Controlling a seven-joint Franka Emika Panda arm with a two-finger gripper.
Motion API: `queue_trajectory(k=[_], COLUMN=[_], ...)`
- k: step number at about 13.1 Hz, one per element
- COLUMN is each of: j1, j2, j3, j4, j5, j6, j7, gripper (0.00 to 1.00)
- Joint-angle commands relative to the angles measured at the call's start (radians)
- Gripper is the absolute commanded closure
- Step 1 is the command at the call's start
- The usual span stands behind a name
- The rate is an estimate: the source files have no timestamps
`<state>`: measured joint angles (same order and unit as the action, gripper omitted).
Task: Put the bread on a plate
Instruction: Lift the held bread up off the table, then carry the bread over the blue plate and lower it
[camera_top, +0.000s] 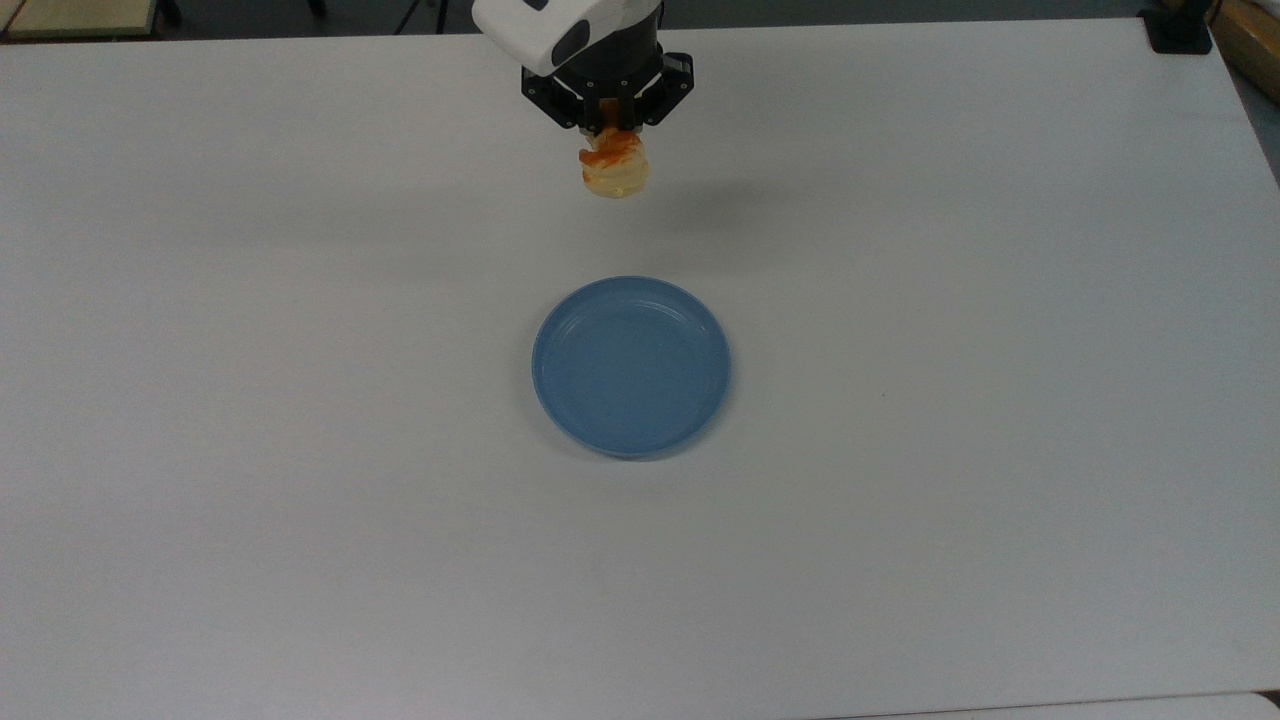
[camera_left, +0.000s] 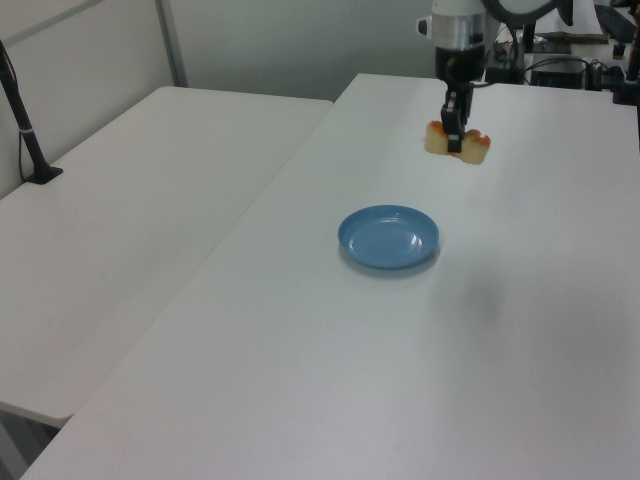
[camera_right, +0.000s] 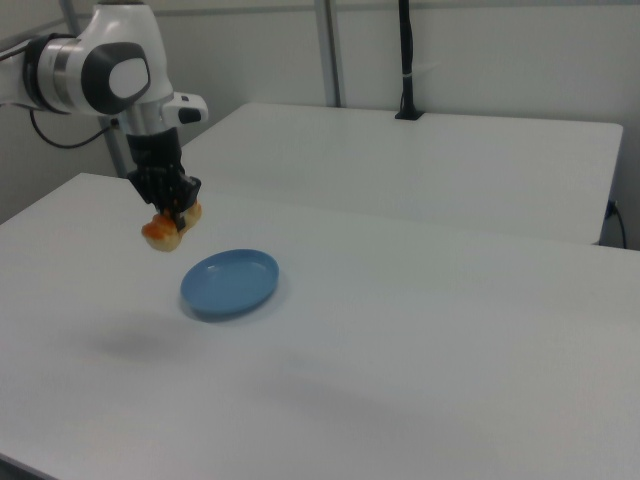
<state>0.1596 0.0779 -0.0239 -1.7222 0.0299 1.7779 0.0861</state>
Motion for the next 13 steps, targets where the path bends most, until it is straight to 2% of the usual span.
queue_trajectory(k=[1, 6, 8, 10, 11, 12, 13], j1=[0.006, 0.017, 0.023, 0.038, 0.038, 0.038, 0.041], j2=[0.166, 0.354, 0.39, 0.416, 0.422, 0.424, 0.422], j3=[-0.007, -0.005, -0.005, -0.005, -0.005, -0.005, -0.005], j4=[0.165, 0.182, 0.181, 0.17, 0.17, 0.168, 0.17], j5=[0.013, -0.05, -0.077, -0.099, -0.099, -0.1, -0.099], j6=[0.004, 0.217, 0.25, 0.253, 0.256, 0.255, 0.255], j7=[0.049, 0.171, 0.184, 0.185, 0.188, 0.201, 0.204], gripper=[0.79, 0.74, 0.64, 0.46, 0.27, 0.0, 0.0])
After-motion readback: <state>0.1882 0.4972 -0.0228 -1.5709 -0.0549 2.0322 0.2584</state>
